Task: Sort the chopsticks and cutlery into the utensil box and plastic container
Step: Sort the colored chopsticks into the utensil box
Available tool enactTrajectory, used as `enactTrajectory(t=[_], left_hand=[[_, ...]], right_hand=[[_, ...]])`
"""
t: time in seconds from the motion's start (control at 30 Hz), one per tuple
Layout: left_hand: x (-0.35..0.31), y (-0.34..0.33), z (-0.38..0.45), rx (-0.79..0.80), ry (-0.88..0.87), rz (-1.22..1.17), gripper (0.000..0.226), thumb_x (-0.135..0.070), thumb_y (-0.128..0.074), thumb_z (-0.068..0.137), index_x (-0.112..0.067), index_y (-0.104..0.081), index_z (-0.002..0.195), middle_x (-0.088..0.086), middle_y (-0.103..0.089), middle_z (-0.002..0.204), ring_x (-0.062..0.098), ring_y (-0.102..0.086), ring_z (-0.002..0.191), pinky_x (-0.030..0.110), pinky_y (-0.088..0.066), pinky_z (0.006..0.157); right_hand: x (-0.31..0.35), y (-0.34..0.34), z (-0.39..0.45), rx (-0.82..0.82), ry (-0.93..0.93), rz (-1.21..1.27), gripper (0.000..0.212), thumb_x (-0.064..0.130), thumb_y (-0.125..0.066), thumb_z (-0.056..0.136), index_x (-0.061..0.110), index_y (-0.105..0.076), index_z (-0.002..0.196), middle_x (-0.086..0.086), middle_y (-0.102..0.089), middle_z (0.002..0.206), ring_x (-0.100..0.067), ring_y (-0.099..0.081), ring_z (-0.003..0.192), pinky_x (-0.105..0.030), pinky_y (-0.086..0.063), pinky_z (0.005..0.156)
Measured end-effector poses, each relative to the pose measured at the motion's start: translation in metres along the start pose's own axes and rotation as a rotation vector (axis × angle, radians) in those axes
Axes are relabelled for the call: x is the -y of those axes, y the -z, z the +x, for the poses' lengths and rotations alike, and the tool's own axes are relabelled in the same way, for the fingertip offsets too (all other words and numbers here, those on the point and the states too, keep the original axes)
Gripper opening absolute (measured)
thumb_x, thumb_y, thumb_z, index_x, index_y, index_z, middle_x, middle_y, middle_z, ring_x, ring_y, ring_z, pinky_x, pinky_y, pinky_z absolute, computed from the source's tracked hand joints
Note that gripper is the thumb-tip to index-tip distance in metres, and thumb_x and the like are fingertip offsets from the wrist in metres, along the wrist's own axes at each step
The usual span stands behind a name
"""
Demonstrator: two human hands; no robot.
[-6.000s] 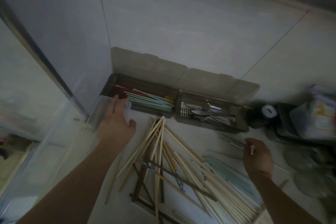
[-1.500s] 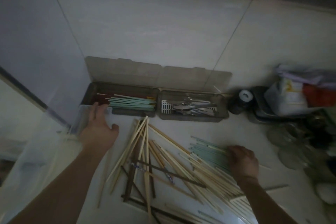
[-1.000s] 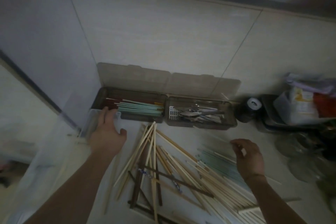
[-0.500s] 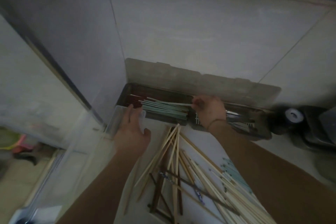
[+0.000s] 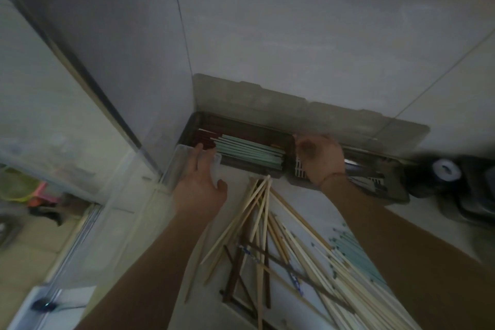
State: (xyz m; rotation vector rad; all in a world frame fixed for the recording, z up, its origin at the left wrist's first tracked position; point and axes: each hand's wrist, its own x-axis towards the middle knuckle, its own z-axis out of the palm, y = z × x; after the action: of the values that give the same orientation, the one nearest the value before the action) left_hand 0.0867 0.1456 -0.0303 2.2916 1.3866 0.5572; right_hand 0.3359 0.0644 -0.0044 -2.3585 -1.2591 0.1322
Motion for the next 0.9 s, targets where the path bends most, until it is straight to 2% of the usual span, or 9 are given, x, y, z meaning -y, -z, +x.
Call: enactTrajectory(t=[0.1,0.2,0.27,0.37,0.43,0.57,0.77,0.83,0.9], left_hand=[[0.001,-0.001,-0.001,0.017,0.031,-0.013,0.068,-0.023,-0.07,0.075,-0.026,-0.045,0.138,-0.003,-0.03,0.155,0.028,-0.061,0.11,0.036,-0.052,0.076],[0.0,-0.003,-0.002,0.024,0.041,-0.003,0.068,-0.024,-0.069,0.075,-0.028,-0.043,0.139,-0.005,-0.027,0.156,0.029,-0.064,0.104,0.038,-0.053,0.075],[-0.001,-0.002,0.0,0.024,0.043,0.02,0.068,-0.024,-0.069,0.077,-0.026,-0.043,0.139,-0.004,-0.028,0.156,0.031,-0.061,0.11,0.04,-0.051,0.08],[-0.004,-0.002,0.001,0.034,0.074,0.034,0.069,-0.023,-0.07,0.078,-0.024,-0.041,0.141,-0.001,-0.027,0.157,0.033,-0.055,0.118,0.043,-0.048,0.089],[-0.004,-0.003,0.001,0.038,0.089,0.034,0.07,-0.022,-0.07,0.078,-0.023,-0.04,0.141,-0.001,-0.026,0.157,0.035,-0.055,0.117,0.046,-0.047,0.09],[-0.005,-0.003,-0.001,0.032,0.068,0.028,0.071,-0.019,-0.071,0.078,-0.022,-0.04,0.141,0.002,-0.027,0.156,0.037,-0.055,0.118,0.048,-0.047,0.089],[-0.004,-0.003,-0.001,0.029,0.064,0.037,0.072,-0.02,-0.072,0.075,-0.024,-0.04,0.139,0.001,-0.028,0.155,0.038,-0.057,0.114,0.048,-0.048,0.088],[-0.003,-0.003,-0.001,0.031,0.059,0.036,0.072,-0.021,-0.072,0.075,-0.024,-0.04,0.139,0.001,-0.028,0.155,0.038,-0.058,0.113,0.048,-0.049,0.087],[-0.004,-0.002,0.0,0.038,0.07,0.04,0.071,-0.022,-0.072,0.076,-0.024,-0.041,0.139,0.001,-0.028,0.156,0.036,-0.058,0.113,0.045,-0.048,0.086]], right_hand=[[-0.038,0.032,-0.049,-0.165,-0.14,0.156,0.008,0.014,-0.065,0.084,0.019,-0.07,0.086,0.002,-0.065,0.088,-0.018,-0.057,0.089,-0.023,-0.039,0.079],[-0.085,0.054,-0.115,-0.274,-0.263,0.124,0.007,0.012,-0.067,0.084,0.018,-0.07,0.084,0.002,-0.06,0.082,-0.021,-0.057,0.076,-0.024,-0.038,0.072],[-0.122,0.058,-0.152,-0.25,-0.37,0.042,0.005,0.012,-0.066,0.086,0.015,-0.07,0.087,-0.007,-0.064,0.082,-0.031,-0.059,0.075,-0.028,-0.039,0.071],[-0.161,0.055,-0.189,-0.02,-0.516,-0.126,0.023,0.011,-0.067,0.084,0.013,-0.071,0.106,-0.014,-0.069,0.102,-0.036,-0.062,0.09,-0.036,-0.049,0.078],[-0.168,0.045,-0.203,0.088,-0.485,-0.259,0.026,0.011,-0.067,0.081,0.015,-0.072,0.106,-0.012,-0.068,0.109,-0.039,-0.06,0.093,-0.042,-0.05,0.079],[-0.158,0.039,-0.208,0.069,-0.546,-0.361,0.019,0.021,-0.056,0.086,0.026,-0.072,0.095,-0.003,-0.065,0.106,-0.032,-0.053,0.1,-0.033,-0.04,0.077],[-0.147,0.05,-0.195,0.112,-0.597,-0.376,0.02,0.011,-0.054,0.085,0.029,-0.062,0.088,-0.001,-0.062,0.1,-0.027,-0.046,0.105,-0.03,-0.028,0.076],[-0.139,0.052,-0.189,-0.026,-0.499,-0.239,0.015,0.009,-0.057,0.086,0.022,-0.064,0.089,-0.004,-0.064,0.092,-0.029,-0.052,0.093,-0.031,-0.032,0.073],[-0.123,0.056,-0.175,-0.08,-0.393,0.057,0.014,0.008,-0.058,0.09,0.021,-0.064,0.092,-0.003,-0.066,0.086,-0.016,-0.056,0.073,-0.028,-0.04,0.068]])
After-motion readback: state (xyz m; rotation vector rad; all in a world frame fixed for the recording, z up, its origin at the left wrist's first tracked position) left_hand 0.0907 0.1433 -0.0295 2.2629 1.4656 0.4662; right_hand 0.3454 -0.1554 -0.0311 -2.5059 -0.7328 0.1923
